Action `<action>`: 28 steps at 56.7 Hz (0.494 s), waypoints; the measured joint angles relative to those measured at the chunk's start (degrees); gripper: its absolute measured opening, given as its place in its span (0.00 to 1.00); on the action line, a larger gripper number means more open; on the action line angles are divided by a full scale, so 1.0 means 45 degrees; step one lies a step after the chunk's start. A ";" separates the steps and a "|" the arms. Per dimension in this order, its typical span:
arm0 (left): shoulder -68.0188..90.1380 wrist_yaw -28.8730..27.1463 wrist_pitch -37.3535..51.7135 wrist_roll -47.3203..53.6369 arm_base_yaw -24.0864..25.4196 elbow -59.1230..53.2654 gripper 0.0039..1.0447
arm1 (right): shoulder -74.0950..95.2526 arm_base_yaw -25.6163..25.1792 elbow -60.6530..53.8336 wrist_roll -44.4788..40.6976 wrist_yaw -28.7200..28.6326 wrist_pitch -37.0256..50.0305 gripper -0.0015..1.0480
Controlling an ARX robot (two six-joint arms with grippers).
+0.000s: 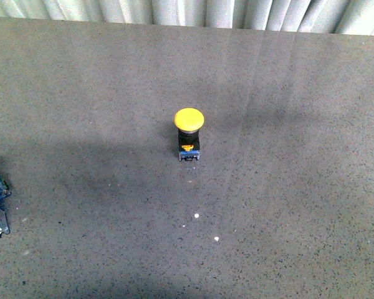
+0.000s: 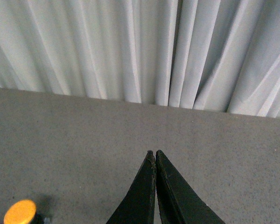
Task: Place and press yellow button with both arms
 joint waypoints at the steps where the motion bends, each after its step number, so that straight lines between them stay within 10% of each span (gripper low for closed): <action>1: 0.0000 0.0000 0.0000 0.0005 0.0000 0.0000 0.01 | -0.0087 -0.0034 -0.0083 -0.0005 -0.0039 -0.0005 0.01; 28: 0.0000 0.0000 0.0000 0.0005 0.0000 0.0000 0.01 | -0.4376 -0.1919 -0.2492 -0.0049 -0.2171 -0.1885 0.01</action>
